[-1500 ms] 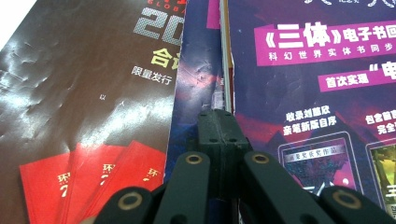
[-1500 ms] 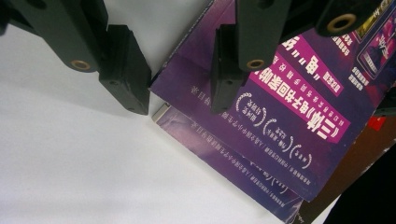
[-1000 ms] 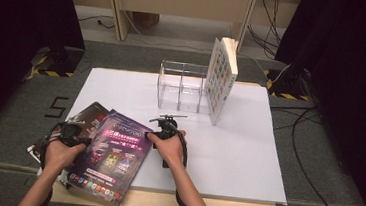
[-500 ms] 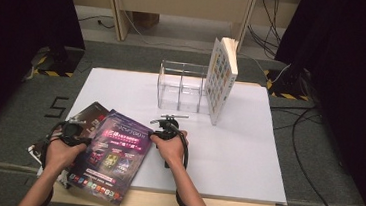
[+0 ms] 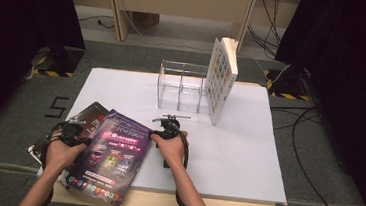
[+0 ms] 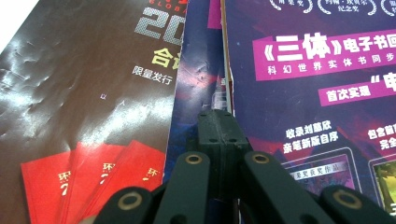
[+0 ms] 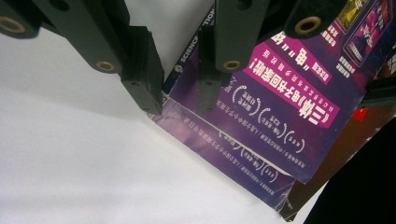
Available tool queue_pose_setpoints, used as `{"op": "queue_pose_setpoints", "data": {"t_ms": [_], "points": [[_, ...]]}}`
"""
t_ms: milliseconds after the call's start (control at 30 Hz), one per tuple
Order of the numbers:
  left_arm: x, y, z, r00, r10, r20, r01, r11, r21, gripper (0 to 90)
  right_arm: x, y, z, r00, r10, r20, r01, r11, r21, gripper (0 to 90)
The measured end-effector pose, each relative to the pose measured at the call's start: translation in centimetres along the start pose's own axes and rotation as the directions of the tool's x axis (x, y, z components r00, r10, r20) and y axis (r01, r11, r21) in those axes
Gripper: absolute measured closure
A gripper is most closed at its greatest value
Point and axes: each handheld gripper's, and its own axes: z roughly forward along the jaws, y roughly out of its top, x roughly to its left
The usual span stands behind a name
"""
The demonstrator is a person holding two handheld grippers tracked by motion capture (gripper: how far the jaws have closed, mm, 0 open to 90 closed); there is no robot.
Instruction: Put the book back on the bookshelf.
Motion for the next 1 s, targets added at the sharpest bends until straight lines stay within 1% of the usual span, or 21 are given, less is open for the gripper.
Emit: {"op": "queue_pose_setpoints", "data": {"t_ms": [33,100,167,233,300,367,400,433,467,533,600,667,800,900,1000], "points": [[-0.04,0.02,0.00,1.0000,0.002,-0.002,-0.002,1.0000,0.001,90.0,-0.06,0.01,0.05,1.0000,-0.004,0.001,0.004,1.000,-0.001,71.7],[-0.08,0.01,0.02,1.0000,0.003,-0.005,-0.003,1.0000,-0.001,89.9,0.03,0.02,0.05,0.9998,0.019,0.000,-0.019,1.000,0.009,68.2],[-0.06,0.00,0.02,1.0000,0.002,-0.004,-0.002,1.0000,-0.002,90.0,0.03,-0.02,0.07,0.9999,0.012,0.001,-0.012,1.000,0.009,67.7],[-0.08,0.02,0.02,1.0000,0.002,-0.004,-0.002,1.0000,-0.001,89.9,0.12,-0.02,0.03,0.9998,0.021,0.000,-0.021,1.000,0.010,67.6],[-0.08,0.02,0.03,1.0000,0.000,-0.004,0.000,1.0000,-0.001,90.0,0.14,-0.03,0.03,0.9998,0.018,0.004,-0.018,1.000,0.008,67.1],[-0.06,0.01,0.02,1.0000,0.001,-0.003,-0.001,1.0000,-0.001,89.9,0.13,-0.08,0.07,0.9997,0.025,0.001,-0.025,1.000,0.008,65.0],[-0.08,0.00,0.03,1.0000,0.001,-0.004,-0.001,1.0000,-0.003,90.0,0.10,-0.12,0.10,0.9994,0.033,-0.002,-0.033,0.999,0.010,63.5],[-0.07,0.00,0.03,1.0000,0.003,-0.004,-0.003,1.0000,-0.002,90.0,0.07,-0.20,0.12,0.9976,0.068,-0.009,-0.068,0.998,0.012,62.9],[-0.05,-0.01,0.02,1.0000,0.003,-0.003,-0.003,1.0000,-0.002,90.0,0.03,-0.26,0.16,0.9969,0.078,-0.003,-0.078,0.997,0.019,62.9],[0.00,-0.01,0.02,1.0000,0.000,0.000,0.000,1.0000,-0.002,90.0,0.00,-0.37,0.22,0.9971,0.076,-0.002,-0.076,0.997,0.026,62.5],[0.01,-0.03,0.02,1.0000,-0.002,0.001,0.002,1.0000,-0.003,89.9,0.01,-0.37,0.23,0.9983,0.059,0.001,-0.059,0.998,0.031,62.5],[-0.01,-0.03,0.01,1.0000,-0.001,0.000,0.001,1.0000,-0.002,90.0,0.03,-0.37,0.23,0.9985,0.055,0.002,-0.055,0.998,0.034,62.1],[-0.02,0.00,0.02,1.0000,0.000,-0.001,0.000,1.0000,-0.001,90.0,0.04,-0.57,0.38,0.9976,0.070,0.001,-0.070,0.997,0.039,61.6],[-0.05,0.02,0.02,1.0000,0.002,-0.002,-0.002,1.0000,0.001,90.0,-0.08,-0.67,0.37,0.9976,0.069,-0.007,-0.069,0.997,0.036,62.2],[-0.10,0.03,0.03,1.0000,0.001,-0.005,-0.001,1.0000,0.000,90.0,0.00,-0.60,0.35,0.9970,0.078,-0.002,-0.077,0.996,0.042,64.9]]}}
